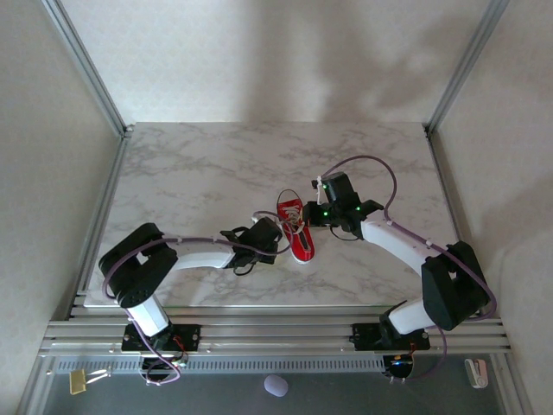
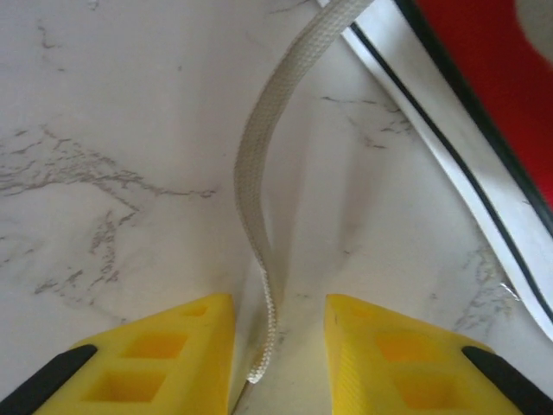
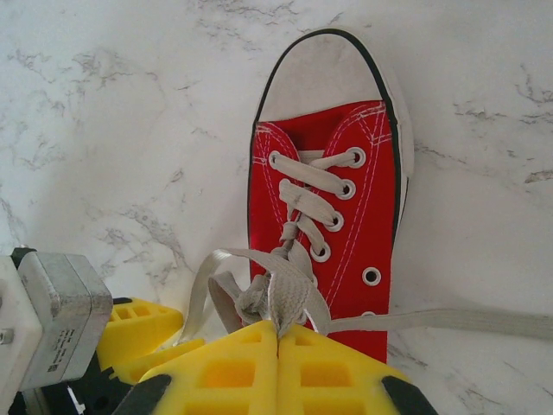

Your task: Tie the shoes

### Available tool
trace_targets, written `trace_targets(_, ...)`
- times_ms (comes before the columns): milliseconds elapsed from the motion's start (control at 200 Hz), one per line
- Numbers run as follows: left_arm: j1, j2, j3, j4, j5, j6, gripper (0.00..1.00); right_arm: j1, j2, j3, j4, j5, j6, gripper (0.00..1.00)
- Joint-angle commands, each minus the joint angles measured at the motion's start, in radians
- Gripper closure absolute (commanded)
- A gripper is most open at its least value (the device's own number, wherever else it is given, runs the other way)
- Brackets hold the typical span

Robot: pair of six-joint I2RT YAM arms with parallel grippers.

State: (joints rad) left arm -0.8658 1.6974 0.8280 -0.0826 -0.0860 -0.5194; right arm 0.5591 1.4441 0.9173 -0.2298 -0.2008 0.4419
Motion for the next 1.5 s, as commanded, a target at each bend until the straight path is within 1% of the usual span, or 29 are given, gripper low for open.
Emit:
trace_targets(0,-0.012,0.015,0.022,-0.072,-0.074,0.003,0.71,0.004,-0.004,0.012,-0.022,0.027,0.006,1.00)
trace_targets(40,-0.014,0.016,0.022,-0.070,-0.075,0.002,0.73,0.004,-0.007,0.012,-0.022,0.027,-0.001,1.00)
trace_targets(115,-0.023,0.015,0.021,-0.061,-0.066,0.002,0.80,0.004,-0.011,0.011,-0.021,0.033,-0.013,1.00)
trace_targets(215,-0.036,0.009,0.009,-0.031,-0.036,-0.001,0.85,0.004,-0.015,0.003,-0.008,0.062,-0.015,1.00)
trace_targets(335,-0.044,-0.003,-0.010,0.005,-0.002,-0.004,0.85,0.003,-0.007,-0.005,0.004,0.065,-0.012,1.00)
trace_targets(480,-0.046,-0.014,-0.019,0.016,0.018,0.000,0.90,-0.002,0.010,-0.012,0.028,0.010,-0.010,1.00)
trace_targets(661,-0.048,-0.058,-0.058,0.038,0.067,0.012,0.94,-0.011,0.013,-0.018,0.048,-0.010,0.001,1.00)
trace_targets(871,-0.069,-0.113,-0.111,0.079,0.162,0.000,0.97,-0.012,-0.014,-0.022,0.037,0.030,0.020,1.00)
trace_targets(1041,-0.104,-0.117,-0.115,0.093,0.188,-0.014,1.00,-0.013,-0.007,-0.009,0.020,0.032,0.017,1.00)
trace_targets(1191,-0.118,-0.120,-0.127,0.114,0.209,-0.021,1.00,-0.012,-0.003,-0.007,0.013,0.034,0.014,1.00)
trace_targets(1336,-0.116,-0.110,-0.139,0.137,0.201,-0.031,0.81,-0.013,-0.001,-0.009,0.017,0.032,0.017,1.00)
trace_targets(1426,-0.113,-0.119,-0.135,0.149,0.198,-0.039,0.73,-0.012,0.001,-0.008,0.015,0.028,0.017,1.00)
trace_targets(1496,-0.109,-0.154,-0.146,0.170,0.195,-0.047,0.62,-0.012,0.000,-0.008,0.014,0.025,0.016,1.00)
